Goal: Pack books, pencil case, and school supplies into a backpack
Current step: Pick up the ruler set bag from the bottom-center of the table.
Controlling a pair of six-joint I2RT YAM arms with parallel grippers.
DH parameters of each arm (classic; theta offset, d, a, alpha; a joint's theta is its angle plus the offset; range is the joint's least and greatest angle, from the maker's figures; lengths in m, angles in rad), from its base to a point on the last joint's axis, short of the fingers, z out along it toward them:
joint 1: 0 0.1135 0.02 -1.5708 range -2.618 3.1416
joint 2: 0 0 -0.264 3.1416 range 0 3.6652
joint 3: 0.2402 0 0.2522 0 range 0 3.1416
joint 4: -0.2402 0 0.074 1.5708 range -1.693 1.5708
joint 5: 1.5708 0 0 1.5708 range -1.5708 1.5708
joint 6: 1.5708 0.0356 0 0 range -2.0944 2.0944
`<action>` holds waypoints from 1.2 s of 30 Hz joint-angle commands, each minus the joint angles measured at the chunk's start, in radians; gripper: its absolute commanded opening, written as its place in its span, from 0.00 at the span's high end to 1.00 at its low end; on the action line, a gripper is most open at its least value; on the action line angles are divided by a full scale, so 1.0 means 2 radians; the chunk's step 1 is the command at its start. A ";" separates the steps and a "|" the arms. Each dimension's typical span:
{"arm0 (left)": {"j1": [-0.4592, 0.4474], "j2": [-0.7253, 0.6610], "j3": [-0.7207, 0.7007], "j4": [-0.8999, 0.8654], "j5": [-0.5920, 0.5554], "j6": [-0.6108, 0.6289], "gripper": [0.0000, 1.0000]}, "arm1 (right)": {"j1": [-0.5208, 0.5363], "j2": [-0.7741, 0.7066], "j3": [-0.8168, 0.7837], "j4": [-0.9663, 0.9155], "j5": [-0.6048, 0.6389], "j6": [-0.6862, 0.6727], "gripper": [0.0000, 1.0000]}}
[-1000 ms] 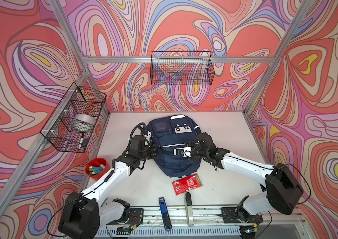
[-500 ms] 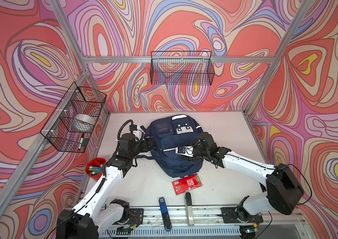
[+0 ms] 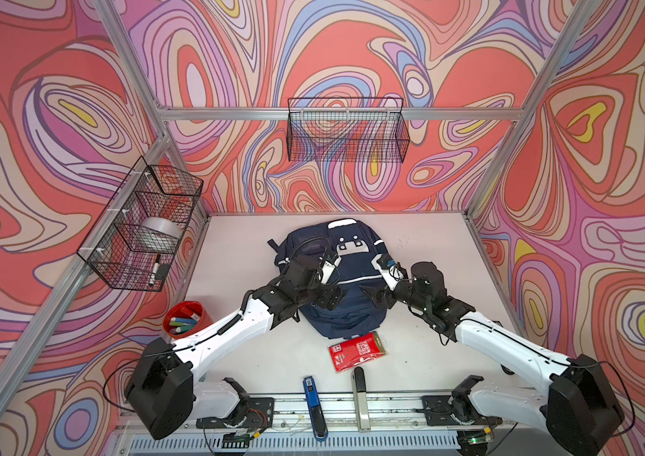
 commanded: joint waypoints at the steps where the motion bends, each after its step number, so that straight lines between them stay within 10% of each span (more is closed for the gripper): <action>1: -0.021 0.020 0.047 -0.042 -0.049 0.058 0.13 | -0.008 -0.020 0.016 -0.081 0.080 0.151 0.08; 12: -0.037 -0.073 -0.022 -0.171 0.156 -0.037 0.67 | -0.011 -0.112 -0.029 -0.338 0.002 0.400 0.16; 20: -0.082 -0.052 -0.102 -0.113 0.079 -0.142 0.99 | -0.009 -0.084 -0.110 -0.292 -0.076 0.449 0.23; 36: -0.125 0.042 -0.136 -0.090 0.085 -0.112 1.00 | -0.009 -0.035 -0.125 -0.277 -0.148 0.451 0.21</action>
